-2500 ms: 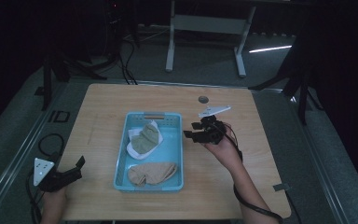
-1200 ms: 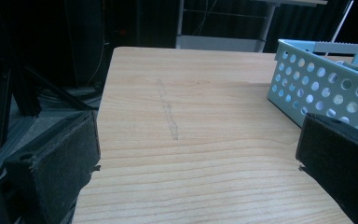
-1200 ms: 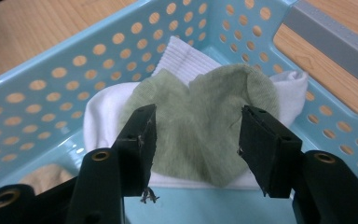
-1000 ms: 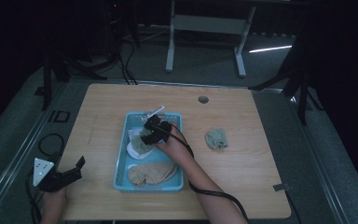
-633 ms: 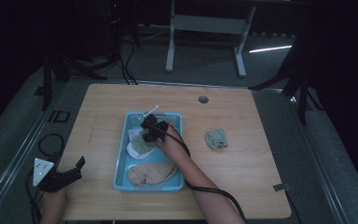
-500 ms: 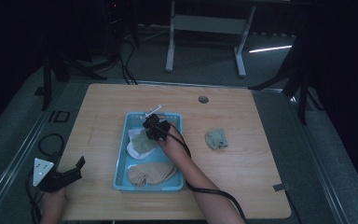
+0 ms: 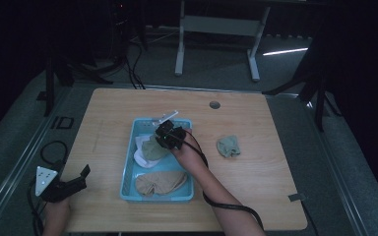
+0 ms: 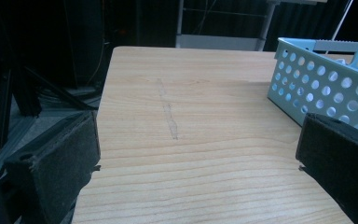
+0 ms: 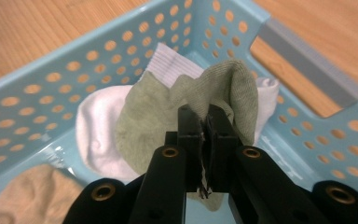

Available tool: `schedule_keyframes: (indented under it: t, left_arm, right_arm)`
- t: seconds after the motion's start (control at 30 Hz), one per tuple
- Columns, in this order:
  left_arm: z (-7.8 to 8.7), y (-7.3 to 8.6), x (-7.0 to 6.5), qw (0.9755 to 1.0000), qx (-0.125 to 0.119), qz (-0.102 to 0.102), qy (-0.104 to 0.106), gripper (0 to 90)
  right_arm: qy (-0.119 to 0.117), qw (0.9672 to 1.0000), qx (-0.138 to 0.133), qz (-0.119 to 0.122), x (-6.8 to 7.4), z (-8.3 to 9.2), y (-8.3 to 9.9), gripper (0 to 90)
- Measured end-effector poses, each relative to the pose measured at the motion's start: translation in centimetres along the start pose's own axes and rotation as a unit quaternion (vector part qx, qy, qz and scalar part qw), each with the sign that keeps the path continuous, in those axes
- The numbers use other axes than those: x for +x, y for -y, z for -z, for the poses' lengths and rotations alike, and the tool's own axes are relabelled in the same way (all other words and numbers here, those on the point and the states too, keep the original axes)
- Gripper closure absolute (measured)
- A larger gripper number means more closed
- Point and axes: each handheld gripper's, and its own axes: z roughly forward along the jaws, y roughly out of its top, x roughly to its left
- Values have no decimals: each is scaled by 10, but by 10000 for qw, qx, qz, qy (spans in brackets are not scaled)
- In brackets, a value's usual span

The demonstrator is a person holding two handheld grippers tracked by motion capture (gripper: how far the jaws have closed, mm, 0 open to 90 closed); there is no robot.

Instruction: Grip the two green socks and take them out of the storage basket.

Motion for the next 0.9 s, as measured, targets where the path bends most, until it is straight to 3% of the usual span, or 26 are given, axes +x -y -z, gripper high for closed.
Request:
schedule_keyframes:
  t: [0.53,0.9]
  left_arm:
    - [-1,0,-1,10000,27,-34,-18,0]
    - [-1,0,-1,10000,23,-36,-22,0]
  right_arm:
    - [-88,9983,-575,84,-5,63,-6,865]
    - [131,9953,-956,-130,-31,107,1,865]
